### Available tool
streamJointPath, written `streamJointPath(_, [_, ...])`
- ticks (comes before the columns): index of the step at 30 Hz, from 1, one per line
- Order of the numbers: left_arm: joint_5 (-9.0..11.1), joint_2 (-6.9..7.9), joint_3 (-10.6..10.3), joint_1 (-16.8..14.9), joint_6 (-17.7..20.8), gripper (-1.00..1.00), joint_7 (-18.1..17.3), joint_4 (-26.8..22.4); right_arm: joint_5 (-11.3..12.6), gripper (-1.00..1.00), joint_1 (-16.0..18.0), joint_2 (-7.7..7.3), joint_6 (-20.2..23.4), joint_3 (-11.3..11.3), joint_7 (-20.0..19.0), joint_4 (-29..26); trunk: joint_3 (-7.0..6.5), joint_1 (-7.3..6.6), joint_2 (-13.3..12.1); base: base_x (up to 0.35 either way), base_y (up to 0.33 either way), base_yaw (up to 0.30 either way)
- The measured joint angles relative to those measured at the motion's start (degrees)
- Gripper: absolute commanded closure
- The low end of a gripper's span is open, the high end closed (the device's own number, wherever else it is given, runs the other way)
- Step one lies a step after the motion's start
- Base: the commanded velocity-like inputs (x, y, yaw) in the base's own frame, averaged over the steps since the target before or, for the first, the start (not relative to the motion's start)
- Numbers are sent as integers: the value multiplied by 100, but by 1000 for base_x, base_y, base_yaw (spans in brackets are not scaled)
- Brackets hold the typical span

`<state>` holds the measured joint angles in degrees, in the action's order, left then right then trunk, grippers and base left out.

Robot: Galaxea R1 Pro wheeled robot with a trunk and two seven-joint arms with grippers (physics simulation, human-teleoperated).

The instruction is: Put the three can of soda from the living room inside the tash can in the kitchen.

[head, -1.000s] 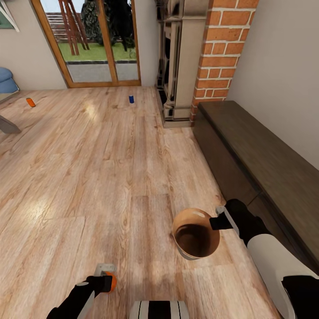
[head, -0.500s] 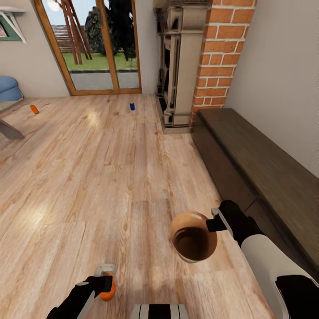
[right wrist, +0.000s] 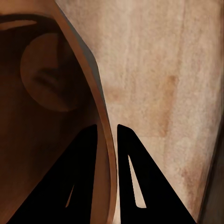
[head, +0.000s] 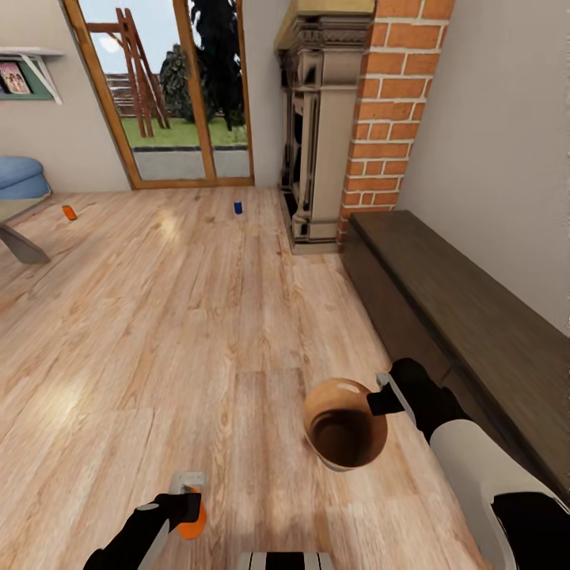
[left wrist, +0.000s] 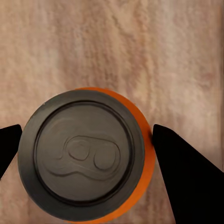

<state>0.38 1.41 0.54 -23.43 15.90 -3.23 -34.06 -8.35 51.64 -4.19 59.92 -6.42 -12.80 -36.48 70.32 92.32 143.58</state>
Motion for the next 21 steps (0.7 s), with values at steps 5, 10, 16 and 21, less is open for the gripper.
streamJointPath(5, [0,4,-8,-2,11,100,-5,-4,-4,100,-4,4,0,-11,1,2,-111,-13,-7,0,0,0])
streamJointPath(10, [2,8,-8,-1,35,100,-11,-30,-2,100,-5,4,0,-15,0,6,-222,-26,-13,0,0,0])
streamJointPath(16, [14,61,4,-37,637,100,-258,-843,5,100,-5,11,0,-26,0,30,-355,-42,-21,0,0,0])
streamJointPath(21, [-25,366,41,-63,1904,100,-1051,-2662,-32,100,-6,61,-3,-35,3,50,-466,-54,-28,0,0,0])
